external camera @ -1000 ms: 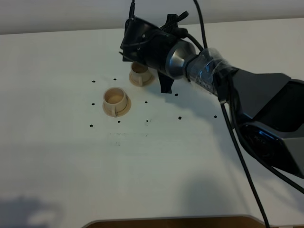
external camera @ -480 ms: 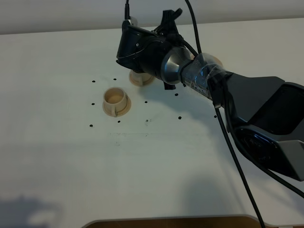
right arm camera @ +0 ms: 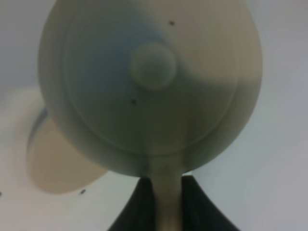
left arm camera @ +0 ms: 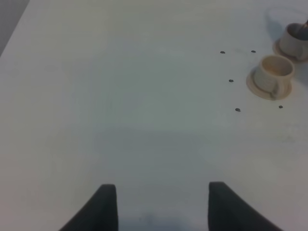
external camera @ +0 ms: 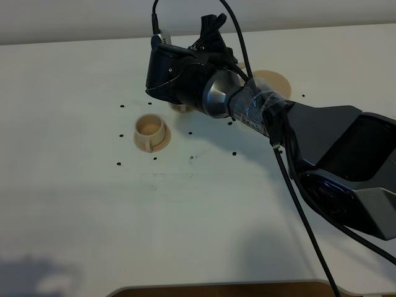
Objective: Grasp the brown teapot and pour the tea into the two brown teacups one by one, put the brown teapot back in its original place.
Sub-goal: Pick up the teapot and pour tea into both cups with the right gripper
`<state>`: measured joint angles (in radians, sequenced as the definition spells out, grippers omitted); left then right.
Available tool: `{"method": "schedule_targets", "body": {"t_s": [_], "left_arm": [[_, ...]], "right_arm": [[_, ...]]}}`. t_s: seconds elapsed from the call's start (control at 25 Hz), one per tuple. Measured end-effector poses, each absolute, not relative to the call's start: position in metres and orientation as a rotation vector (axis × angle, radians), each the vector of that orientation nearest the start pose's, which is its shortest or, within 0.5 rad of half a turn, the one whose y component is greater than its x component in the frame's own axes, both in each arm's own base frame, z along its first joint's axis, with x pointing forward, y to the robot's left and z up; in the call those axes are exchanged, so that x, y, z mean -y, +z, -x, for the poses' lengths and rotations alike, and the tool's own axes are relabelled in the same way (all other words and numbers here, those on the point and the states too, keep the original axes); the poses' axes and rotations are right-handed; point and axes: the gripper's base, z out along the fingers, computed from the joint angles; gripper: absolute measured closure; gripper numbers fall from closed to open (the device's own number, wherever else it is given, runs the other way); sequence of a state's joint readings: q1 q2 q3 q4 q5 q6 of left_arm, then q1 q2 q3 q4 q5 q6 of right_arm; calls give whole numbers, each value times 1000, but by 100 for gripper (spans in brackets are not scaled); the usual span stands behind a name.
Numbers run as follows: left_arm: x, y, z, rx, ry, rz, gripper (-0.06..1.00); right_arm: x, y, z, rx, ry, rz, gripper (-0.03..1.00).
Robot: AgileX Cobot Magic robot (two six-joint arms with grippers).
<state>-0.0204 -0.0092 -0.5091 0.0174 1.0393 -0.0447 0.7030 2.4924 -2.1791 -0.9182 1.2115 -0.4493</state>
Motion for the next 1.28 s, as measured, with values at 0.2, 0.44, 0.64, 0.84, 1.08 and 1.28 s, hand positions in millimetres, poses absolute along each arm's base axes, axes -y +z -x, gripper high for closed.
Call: {"method": "schedule_targets", "body": {"t_s": [0.2, 0.44, 0.64, 0.84, 1.08, 1.28], "left_arm": [[-2, 281, 7, -2004, -21, 25, 48], [-2, 281, 7, -2004, -21, 25, 48], [-2, 281, 7, -2004, -21, 25, 48], [-2, 281, 7, -2004, -21, 25, 48], [-2, 281, 7, -2004, -21, 25, 48], [-2, 281, 7, -2004, -21, 25, 48]], "right_arm": [[-282, 172, -439, -1965, -1243, 1776, 85], [-282, 173, -440, -1906, -1274, 1842, 85], [-283, 173, -441, -1859, -1283, 1893, 85], [-282, 176, -443, -1807, -1340, 1921, 85], [-277, 177, -447, -1803, -1358, 1919, 85], [-277, 177, -448, -1776, -1364, 1947, 85]]}}
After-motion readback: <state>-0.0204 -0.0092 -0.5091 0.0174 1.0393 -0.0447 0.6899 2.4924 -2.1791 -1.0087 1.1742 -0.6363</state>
